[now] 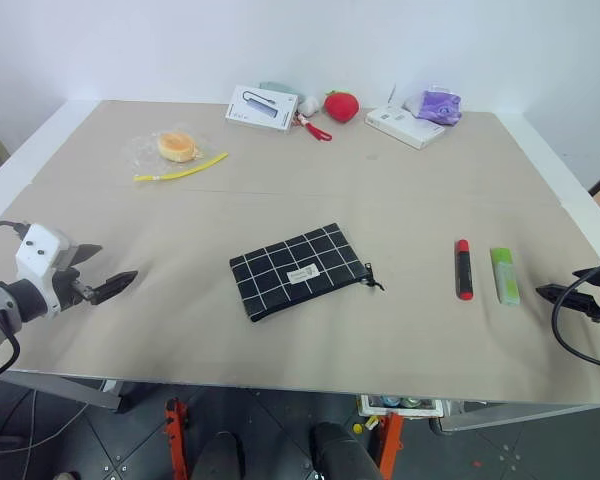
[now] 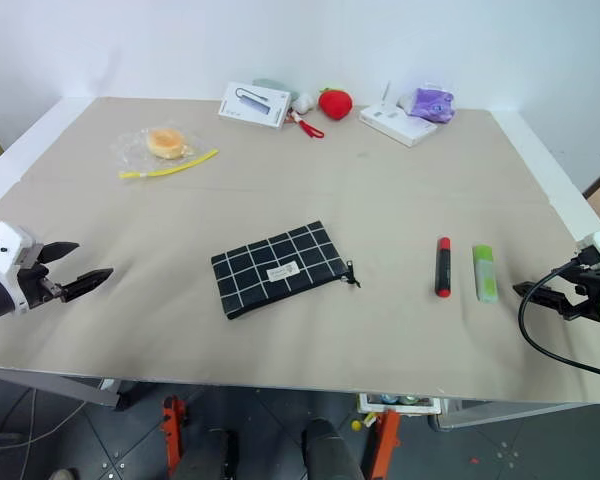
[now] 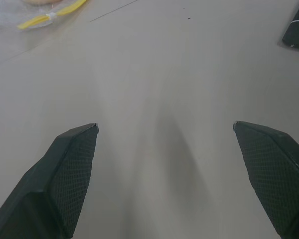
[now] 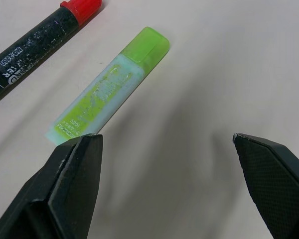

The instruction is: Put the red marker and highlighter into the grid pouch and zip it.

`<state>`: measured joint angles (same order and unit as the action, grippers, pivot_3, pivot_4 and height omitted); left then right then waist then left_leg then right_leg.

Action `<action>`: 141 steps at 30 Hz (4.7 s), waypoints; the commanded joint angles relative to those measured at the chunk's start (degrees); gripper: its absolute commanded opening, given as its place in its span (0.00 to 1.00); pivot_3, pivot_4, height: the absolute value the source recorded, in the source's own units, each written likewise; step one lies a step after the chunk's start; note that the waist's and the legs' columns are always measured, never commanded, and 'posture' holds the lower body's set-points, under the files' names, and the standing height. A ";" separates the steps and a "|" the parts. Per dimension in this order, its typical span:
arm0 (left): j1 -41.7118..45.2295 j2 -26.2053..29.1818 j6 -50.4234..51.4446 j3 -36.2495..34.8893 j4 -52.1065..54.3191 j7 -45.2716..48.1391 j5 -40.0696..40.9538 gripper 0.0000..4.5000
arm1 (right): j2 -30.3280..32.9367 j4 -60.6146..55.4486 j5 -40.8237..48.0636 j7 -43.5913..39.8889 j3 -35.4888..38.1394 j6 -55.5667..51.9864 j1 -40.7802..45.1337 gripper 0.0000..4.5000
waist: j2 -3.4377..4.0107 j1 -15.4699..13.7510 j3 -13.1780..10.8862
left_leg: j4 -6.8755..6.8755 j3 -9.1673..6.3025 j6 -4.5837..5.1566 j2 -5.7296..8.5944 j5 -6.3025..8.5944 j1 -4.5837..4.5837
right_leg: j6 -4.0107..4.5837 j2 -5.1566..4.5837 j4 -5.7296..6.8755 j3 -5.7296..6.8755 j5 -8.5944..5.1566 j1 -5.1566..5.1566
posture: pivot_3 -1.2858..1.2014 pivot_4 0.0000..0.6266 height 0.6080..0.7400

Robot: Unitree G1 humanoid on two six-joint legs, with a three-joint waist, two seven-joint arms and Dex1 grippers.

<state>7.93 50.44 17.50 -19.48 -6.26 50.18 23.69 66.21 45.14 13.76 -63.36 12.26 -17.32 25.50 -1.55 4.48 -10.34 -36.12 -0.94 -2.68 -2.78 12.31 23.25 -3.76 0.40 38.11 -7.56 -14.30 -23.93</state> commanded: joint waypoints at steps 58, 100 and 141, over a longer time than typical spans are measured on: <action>16.75 -12.04 -41.51 20.89 -6.99 12.19 -16.08 1.00 | -42.20 -47.00 0.74 38.14 -22.97 -27.78 -0.62 0.01 | -0.19 -0.29 0.35 | -0.34 -0.64 -0.03 -0.05 -0.14 -0.25 | 0.09 0.17 0.06 0.42 0.25 0.57 | 0.52 0.24 0.95; 38.06 -19.72 -87.86 45.43 -47.89 -30.91 -60.89 0.15 | -46.38 -50.89 -2.69 40.77 -21.07 -29.84 -2.10 0.00 | -0.06 -1.14 1.61 | -0.29 -0.65 0.23 -0.03 -0.30 -0.28 | 0.03 0.19 0.05 0.40 0.41 0.62 | 0.52 0.24 0.95; 35.11 -23.16 -78.77 45.86 -41.97 -19.89 -50.81 0.00 | -39.84 -66.02 3.47 45.08 -11.61 -36.00 -10.22 0.68 | 0.48 -2.30 1.69 | -0.22 -0.77 0.23 0.58 -0.30 0.02 | -0.19 -0.19 -0.07 0.12 -0.12 0.65 | 0.52 0.24 0.95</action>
<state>44.74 28.26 -62.01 24.48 -48.12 29.63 -26.35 26.49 -20.80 18.00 -18.77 0.39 -54.29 14.29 -1.07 2.19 -8.65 -36.34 -1.72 -2.46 -2.14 12.01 23.28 -3.99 0.14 38.04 -7.44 -14.43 -23.27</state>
